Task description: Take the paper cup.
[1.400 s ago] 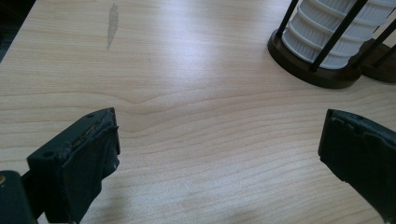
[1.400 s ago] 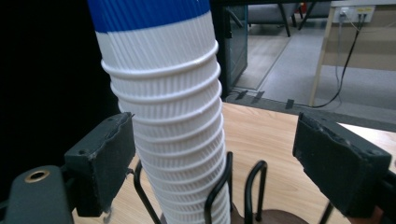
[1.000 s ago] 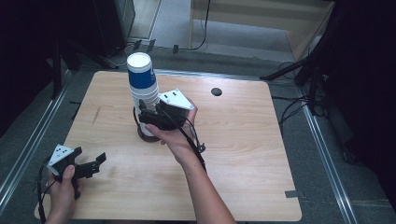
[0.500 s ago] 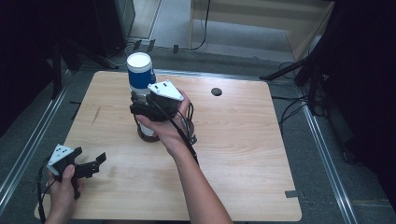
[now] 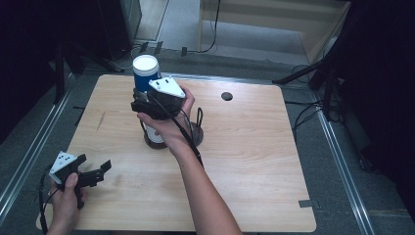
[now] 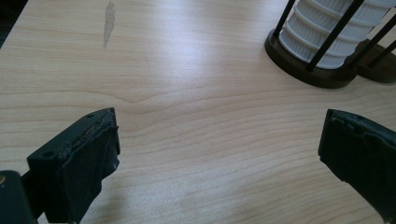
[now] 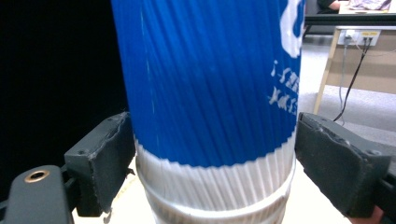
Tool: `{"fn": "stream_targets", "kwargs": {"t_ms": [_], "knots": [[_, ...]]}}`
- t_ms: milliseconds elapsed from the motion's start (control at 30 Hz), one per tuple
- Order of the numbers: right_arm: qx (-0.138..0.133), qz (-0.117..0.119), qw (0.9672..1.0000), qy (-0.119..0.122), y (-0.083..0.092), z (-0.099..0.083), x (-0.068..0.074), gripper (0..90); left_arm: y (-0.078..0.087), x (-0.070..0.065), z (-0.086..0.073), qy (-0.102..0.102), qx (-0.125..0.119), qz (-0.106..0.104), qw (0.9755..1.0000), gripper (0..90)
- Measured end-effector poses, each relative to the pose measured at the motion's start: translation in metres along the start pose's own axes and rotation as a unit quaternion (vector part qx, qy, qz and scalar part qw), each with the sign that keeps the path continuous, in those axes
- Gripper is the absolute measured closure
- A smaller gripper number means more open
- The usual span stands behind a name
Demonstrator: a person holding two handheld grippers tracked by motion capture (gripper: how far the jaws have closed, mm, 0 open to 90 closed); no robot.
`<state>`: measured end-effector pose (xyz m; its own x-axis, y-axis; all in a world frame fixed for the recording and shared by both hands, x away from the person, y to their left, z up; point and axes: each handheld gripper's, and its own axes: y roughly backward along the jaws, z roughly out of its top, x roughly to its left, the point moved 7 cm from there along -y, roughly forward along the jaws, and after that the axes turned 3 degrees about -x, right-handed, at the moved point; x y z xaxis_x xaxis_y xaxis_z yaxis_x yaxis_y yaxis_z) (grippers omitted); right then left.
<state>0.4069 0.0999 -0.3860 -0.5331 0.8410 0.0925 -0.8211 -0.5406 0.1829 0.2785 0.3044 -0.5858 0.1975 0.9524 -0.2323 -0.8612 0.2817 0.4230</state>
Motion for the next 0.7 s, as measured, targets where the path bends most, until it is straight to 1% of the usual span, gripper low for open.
{"fn": "stream_targets", "kwargs": {"t_ms": [67, 200, 333, 467, 667, 700], "knots": [[0.0, -0.005, 1.0, 0.001, -0.002, 0.001, 0.0, 13.1, 0.0, 0.0, 0.0, 0.0, 0.0, 0.0, 1.0, 0.0], [-0.005, -0.01, 0.9999, 0.009, -0.008, 0.003, 0.001, 13.0, 0.0, 0.0, 0.0, 0.001, 0.001, -0.001, 1.0, 0.0], [-0.007, -0.013, 0.9999, 0.005, -0.013, 0.003, 0.001, 13.5, 0.0, 0.0, 0.0, 0.002, -0.001, -0.004, 1.0, 0.0], [-0.009, -0.015, 0.9999, -0.001, -0.013, 0.004, 0.002, 14.7, 0.0, 0.0, 0.0, 0.001, 0.0, -0.006, 1.0, 0.0], [-0.018, -0.014, 0.9997, 0.005, -0.011, 0.007, 0.002, 17.4, -0.001, -0.001, 0.001, 0.002, -0.001, -0.004, 1.0, 0.0], [-0.021, -0.013, 0.9997, 0.003, -0.011, 0.008, 0.002, 17.6, -0.001, -0.001, 0.001, 0.002, -0.001, -0.004, 1.0, 0.0]]}}
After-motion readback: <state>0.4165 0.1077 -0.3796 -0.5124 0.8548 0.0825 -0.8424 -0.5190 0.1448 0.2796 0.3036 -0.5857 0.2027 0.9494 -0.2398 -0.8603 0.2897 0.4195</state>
